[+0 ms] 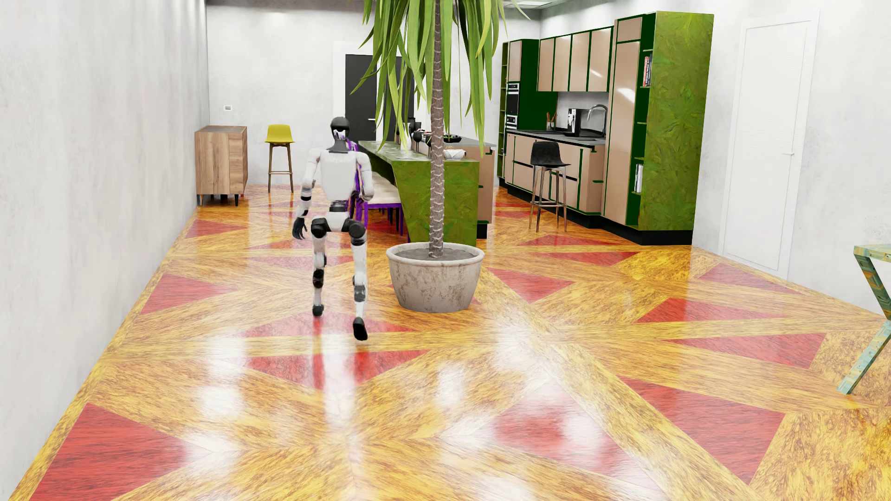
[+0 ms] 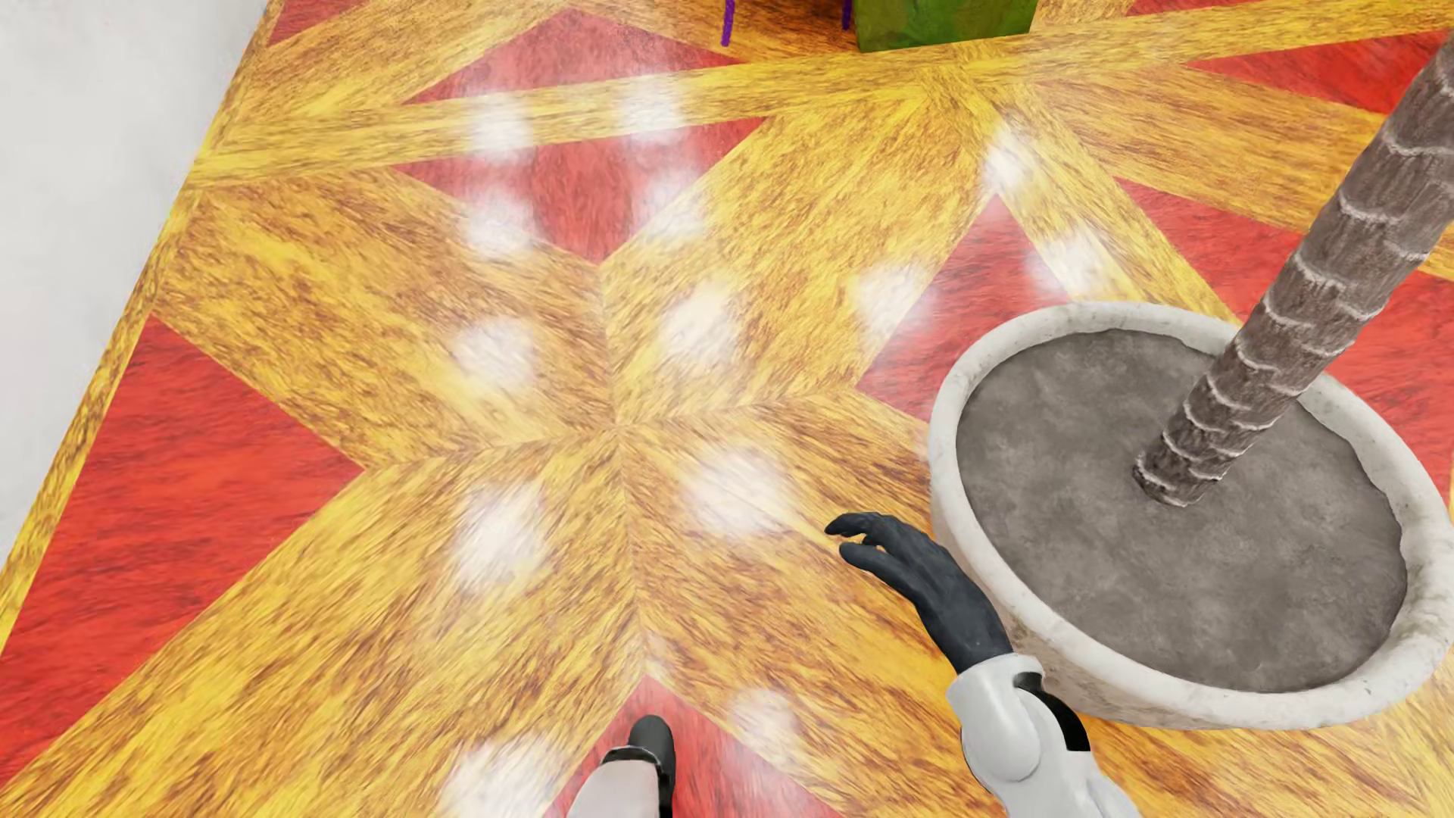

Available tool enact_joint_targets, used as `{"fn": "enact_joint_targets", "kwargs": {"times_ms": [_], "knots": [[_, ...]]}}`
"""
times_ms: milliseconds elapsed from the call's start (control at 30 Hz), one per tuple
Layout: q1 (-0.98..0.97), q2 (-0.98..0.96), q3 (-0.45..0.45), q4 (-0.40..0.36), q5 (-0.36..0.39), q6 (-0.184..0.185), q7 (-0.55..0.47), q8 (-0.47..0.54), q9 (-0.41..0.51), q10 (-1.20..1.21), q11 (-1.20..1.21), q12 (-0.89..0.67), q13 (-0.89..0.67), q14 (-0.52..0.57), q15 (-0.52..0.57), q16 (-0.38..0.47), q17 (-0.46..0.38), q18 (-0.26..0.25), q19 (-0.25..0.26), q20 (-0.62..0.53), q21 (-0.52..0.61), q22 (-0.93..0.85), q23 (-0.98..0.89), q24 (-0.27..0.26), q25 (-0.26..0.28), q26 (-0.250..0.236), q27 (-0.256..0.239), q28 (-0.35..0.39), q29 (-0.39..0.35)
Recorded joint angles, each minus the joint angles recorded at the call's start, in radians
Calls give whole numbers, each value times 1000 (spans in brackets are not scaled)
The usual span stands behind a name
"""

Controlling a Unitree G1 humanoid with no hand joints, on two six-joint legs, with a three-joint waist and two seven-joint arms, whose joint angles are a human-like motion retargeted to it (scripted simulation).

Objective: Walk towards plant

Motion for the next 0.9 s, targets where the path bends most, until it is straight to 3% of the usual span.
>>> {"fn": "enact_joint_targets", "kwargs": {"times_ms": [33,67,100,133,167,233,267,300,333,367,400,433,467,500,533,567,600,633,667,700,733,767,800,833,900], "knots": [[15,-138,-11,31,-65,-8,80,24,15,160,295,-2,76,-121,126,-35,6,21,-8,-11,10,1,-58,19,11,11,15,26,13],[68,-316,-36,53,-160,-20,153,13,32,240,520,-56,144,-230,79,-49,36,29,-118,-37,9,31,-67,36,-4,37,55,46,11],[165,-484,-74,54,-216,-30,231,-13,44,239,624,-140,195,-309,-10,-42,67,31,-225,-79,-1,77,-36,50,-54,65,94,68,-19],[284,-621,-117,33,-168,-37,308,-24,51,186,630,-231,236,-368,-46,-14,93,34,-239,-142,-21,124,17,63,-95,82,119,87,-71],[404,-721,-157,-2,-53,-38,381,-25,52,119,552,-318,276,-418,-75,36,115,39,-158,-218,-60,161,79,73,-77,79,128,92,-121],[603,-831,-227,-94,211,-26,517,4,51,25,214,-433,358,-517,-56,167,107,49,41,-343,-185,147,177,73,59,23,142,82,-150],[679,-839,-257,-143,288,-17,568,-16,49,-4,-37,-490,404,-549,67,244,97,66,124,-382,-272,118,195,48,106,-4,153,77,-158],[734,-817,-279,-193,270,-16,587,-223,43,7,-286,-563,427,-551,276,324,113,75,121,-393,-377,74,151,27,145,-17,228,49,-156],[744,-750,-297,-208,186,-23,579,-609,32,122,-401,-634,486,-523,371,392,162,25,-295,-401,-507,40,96,23,189,-16,271,46,-176],[700,-666,-342,-197,87,-26,524,-633,28,381,-358,-693,552,-393,68,444,223,-65,-318,-406,-648,12,43,45,237,-7,286,74,-213],[600,-654,-384,-147,34,-35,462,-617,37,697,-232,-732,581,-219,-86,491,293,-101,-319,-383,-761,-2,38,71,284,10,255,137,-257],[484,-687,-414,-60,18,-39,425,-561,56,938,-83,-697,533,-224,-167,521,333,-78,-319,-305,-836,-27,55,76,317,31,250,236,-308],[362,-718,-419,46,34,-43,387,-485,71,1062,18,-610,447,-277,-211,506,341,49,-319,-198,-856,-50,75,38,341,45,251,332,-351],[250,-737,-400,129,76,-48,330,-397,78,1047,62,-521,380,-327,-226,481,322,116,-319,-119,-810,-53,98,-35,345,44,223,371,-342],[151,-737,-364,166,129,-56,255,-299,78,925,61,-429,327,-346,-213,454,281,176,-319,-90,-687,-34,125,-83,286,35,183,345,-281],[102,-732,-321,166,176,-63,172,-204,73,714,53,-362,306,-374,-194,436,207,178,-319,-100,-525,3,150,-75,158,32,134,264,-171],[97,-722,-274,139,204,-71,45,-144,67,468,55,-299,274,-324,-192,410,128,165,-319,-110,-368,30,158,-27,-5,31,108,184,-37],[139,-712,-227,52,200,-82,-223,-115,59,267,67,-244,231,-129,-223,356,66,1,-324,-100,-238,40,144,18,-133,30,98,134,108],[262,-730,-200,-20,221,-86,-405,-50,53,188,113,-189,177,-210,-258,292,40,-197,-294,-60,-131,35,125,41,-191,31,97,122,229],[358,-759,-190,-20,250,-87,-349,55,52,144,173,-153,122,-352,-271,210,29,-207,-224,-17,-56,27,105,50,-191,32,104,135,285],[423,-790,-180,23,227,-92,-158,75,53,91,207,-152,80,-454,-270,126,27,-207,-187,11,-19,35,95,64,-161,36,118,159,271],[479,-815,-164,27,122,-100,-21,-48,50,15,192,-188,65,-498,-264,56,35,-207,-201,19,-20,65,96,87,-137,52,144,184,213],[522,-810,-152,1,15,-109,37,-194,43,-66,160,-245,73,-488,-256,2,46,-207,-220,8,-41,112,103,105,-135,75,177,194,149],[549,-795,-148,-19,-51,-113,76,-293,36,-119,143,-307,89,-467,-249,-29,59,-208,-188,-22,-65,158,116,111,-144,86,206,173,107],[542,-776,-149,-28,-106,-113,164,-332,26,-101,222,-421,110,-464,-283,-20,69,-203,-171,-126,-111,203,166,97,-124,24,247,88,100]]}}
